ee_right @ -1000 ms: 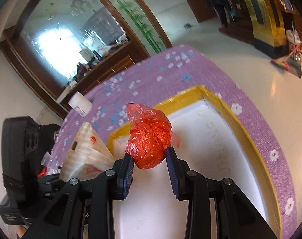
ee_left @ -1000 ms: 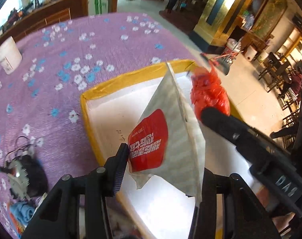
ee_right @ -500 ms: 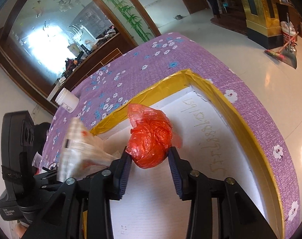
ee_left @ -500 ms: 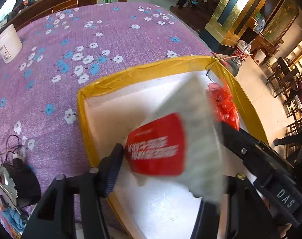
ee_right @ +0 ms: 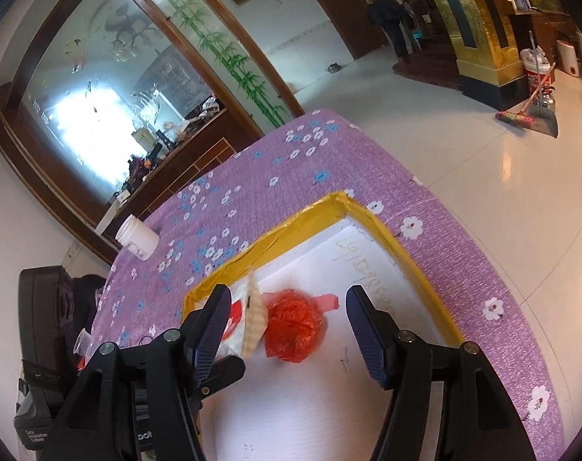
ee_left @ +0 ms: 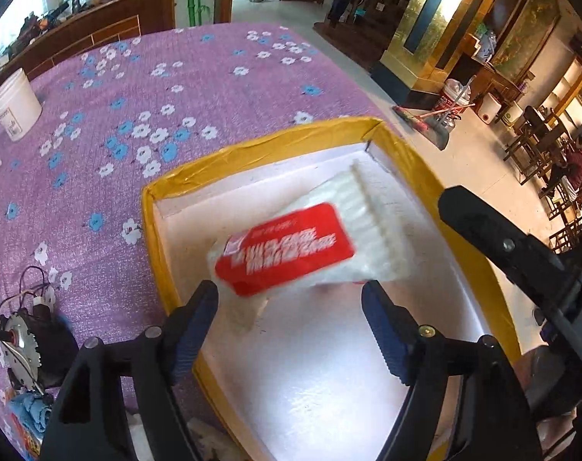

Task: Organize soft objects
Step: 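Lower both items into the tray and open both grippers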

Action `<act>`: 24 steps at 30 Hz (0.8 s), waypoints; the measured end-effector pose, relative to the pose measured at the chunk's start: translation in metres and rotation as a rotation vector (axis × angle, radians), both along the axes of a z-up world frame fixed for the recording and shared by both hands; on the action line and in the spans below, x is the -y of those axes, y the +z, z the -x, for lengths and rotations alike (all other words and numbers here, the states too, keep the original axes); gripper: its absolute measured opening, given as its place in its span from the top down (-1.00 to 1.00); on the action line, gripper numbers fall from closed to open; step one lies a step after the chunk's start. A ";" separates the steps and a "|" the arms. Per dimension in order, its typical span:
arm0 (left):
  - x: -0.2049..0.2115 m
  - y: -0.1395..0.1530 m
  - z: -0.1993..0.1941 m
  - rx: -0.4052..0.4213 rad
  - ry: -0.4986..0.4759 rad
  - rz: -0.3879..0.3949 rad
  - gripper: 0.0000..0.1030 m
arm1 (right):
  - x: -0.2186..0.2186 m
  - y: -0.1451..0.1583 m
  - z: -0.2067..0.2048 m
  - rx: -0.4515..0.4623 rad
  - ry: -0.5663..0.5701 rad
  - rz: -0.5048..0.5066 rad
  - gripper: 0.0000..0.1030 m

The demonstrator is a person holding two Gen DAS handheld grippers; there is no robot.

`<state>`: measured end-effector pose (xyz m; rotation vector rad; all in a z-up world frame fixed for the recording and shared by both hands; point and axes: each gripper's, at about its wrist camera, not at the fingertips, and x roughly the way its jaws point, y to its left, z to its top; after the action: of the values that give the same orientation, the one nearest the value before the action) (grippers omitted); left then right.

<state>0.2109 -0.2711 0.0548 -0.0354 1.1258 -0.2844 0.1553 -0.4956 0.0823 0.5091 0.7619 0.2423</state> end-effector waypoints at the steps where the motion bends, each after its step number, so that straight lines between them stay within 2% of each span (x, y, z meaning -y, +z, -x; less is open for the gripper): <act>1: 0.001 0.002 0.001 0.008 -0.001 -0.002 -0.50 | 0.002 0.001 0.001 0.002 -0.003 -0.004 -0.29; 3: 0.004 0.007 0.003 0.022 -0.008 0.000 -0.59 | 0.004 0.001 0.001 0.001 -0.009 -0.016 -0.29; 16: 0.005 0.026 0.023 0.049 -0.026 0.009 -0.61 | 0.012 0.003 0.005 0.010 -0.032 -0.027 -0.31; 24: 0.000 0.040 0.054 0.074 -0.045 0.024 -0.62 | 0.012 0.006 0.008 0.023 -0.028 -0.019 -0.37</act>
<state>0.1574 -0.2709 0.0953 -0.0206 1.0506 -0.3367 0.1478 -0.5075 0.0881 0.5339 0.7298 0.2289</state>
